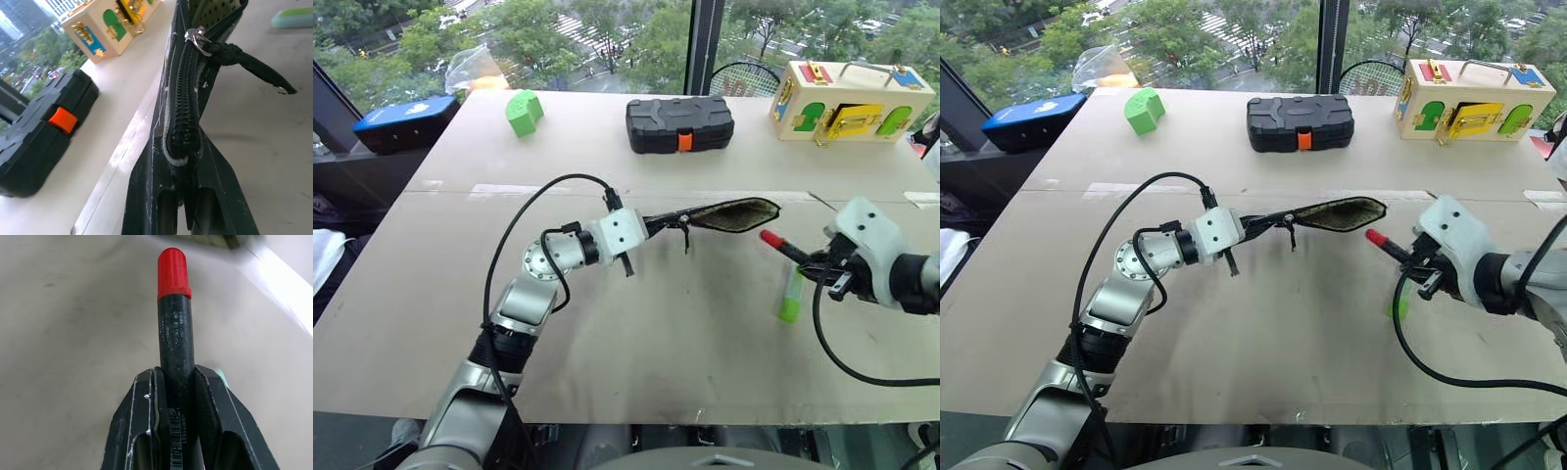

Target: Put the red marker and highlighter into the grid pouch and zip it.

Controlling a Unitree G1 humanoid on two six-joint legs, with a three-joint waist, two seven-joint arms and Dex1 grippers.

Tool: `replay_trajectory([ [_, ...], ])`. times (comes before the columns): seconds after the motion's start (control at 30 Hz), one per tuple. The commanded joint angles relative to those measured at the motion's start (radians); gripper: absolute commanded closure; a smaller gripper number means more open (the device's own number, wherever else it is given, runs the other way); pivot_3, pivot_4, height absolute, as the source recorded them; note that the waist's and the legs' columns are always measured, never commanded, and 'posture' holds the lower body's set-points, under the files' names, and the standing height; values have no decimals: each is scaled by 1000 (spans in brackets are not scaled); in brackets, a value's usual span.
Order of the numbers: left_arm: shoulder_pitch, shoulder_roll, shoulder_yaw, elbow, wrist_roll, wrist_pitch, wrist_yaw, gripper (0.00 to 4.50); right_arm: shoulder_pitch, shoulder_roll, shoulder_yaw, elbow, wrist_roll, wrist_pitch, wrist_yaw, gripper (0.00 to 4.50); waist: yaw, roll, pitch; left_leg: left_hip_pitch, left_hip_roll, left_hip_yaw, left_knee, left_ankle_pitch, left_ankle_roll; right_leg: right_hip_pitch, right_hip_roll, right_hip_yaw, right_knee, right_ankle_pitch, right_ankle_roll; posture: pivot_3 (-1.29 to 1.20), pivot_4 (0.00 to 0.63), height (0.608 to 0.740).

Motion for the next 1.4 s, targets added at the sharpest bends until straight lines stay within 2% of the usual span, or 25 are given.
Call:
replay_trajectory([
  [0.03,-15,16,1,-5,16,-58,-2,4500,-67,-62,99,45,-15,-116,8,4299,2,0,0,0,0,0,0,0,0,0,0,0,0,0,0,0,150,740],
  [0.23,0,22,-5,-7,40,-101,4,4500,-187,-76,262,157,-59,-243,18,4299,5,-1,0,-1,-1,1,1,2,-4,0,-1,0,-1,0,0,0,150,740],
  [0.4,6,24,8,9,54,-108,24,4500,-227,-126,259,197,-38,-279,81,4299,10,-1,1,-1,-1,2,1,3,-4,0,-1,0,-1,0,0,0,150,740],
  [0.53,19,11,-6,5,61,-124,31,4500,-280,-145,387,249,-140,-378,93,4299,7,-1,1,-1,-1,2,1,3,-4,0,-2,0,-1,0,0,0,150,740],
  [0.6,25,3,-14,2,61,-133,34,4500,-349,-98,500,307,-226,-435,90,4299,2,-1,1,0,-1,3,1,2,-4,0,-2,1,-1,0,0,0,150,740],
  [0.73,31,0,-20,8,62,-157,31,4500,-524,89,713,482,-383,-526,85,4299,-13,0,1,2,1,7,2,3,-4,-1,-1,5,1,0,0,0,150,740],
  [0.83,38,3,-24,24,68,-176,34,4500,-569,183,762,584,-446,-628,99,4299,-2,0,1,2,1,6,1,3,-5,-2,-1,2,5,0,0,0,150,740],
  [0.87,39,3,-23,30,69,-178,37,4500,-567,192,760,594,-457,-645,104,3269,2,0,1,2,1,6,2,3,-5,-2,-1,2,5,0,0,0,150,740],
  [0.93,47,0,-16,36,68,-165,49,4500,-553,209,718,583,-456,-636,100,2595,11,1,1,0,0,7,2,3,-5,-2,-1,1,5,0,0,0,150,740],
  [0.97,51,-1,-11,39,67,-157,54,4500,-544,208,690,563,-439,-614,109,2015,12,1,1,0,0,7,2,3,-5,-2,-1,1,3,0,0,0,150,740],
  [1.0,56,-5,-3,41,60,-138,63,4500,-518,199,618,515,-373,-548,131,1701,14,1,1,-1,0,7,2,3,-5,-2,-2,1,3,0,0,0,150,740],
  [1.07,65,-7,7,38,51,-114,73,4500,-476,185,514,439,-282,-453,161,1701,22,0,1,-2,0,7,3,2,-4,-2,-2,1,0,1,1,0,150,740],
  [1.2,64,10,30,76,59,-93,93,4500,-301,215,94,201,-109,-63,157,1701,30,0,1,-3,0,3,4,2,-3,0,-2,-3,0,1,1,0,150,740],
  [1.27,56,14,37,96,64,-96,97,4500,-222,271,-35,102,-126,78,85,1701,27,0,1,-3,0,1,5,2,-3,1,-2,-3,1,1,0,0,150,740],
  [1.37,38,20,39,129,67,-109,100,4500,-48,416,-143,-14,-222,127,-124,1701,24,-2,-1,-2,0,0,5,0,0,1,-4,-3,1,1,0,0,150,740],
  [1.4,33,22,38,138,71,-117,102,4500,22,455,-146,-58,-244,127,-183,1173,25,-3,-2,-1,0,0,5,-1,0,1,-4,-3,2,1,0,0,150,740],
])
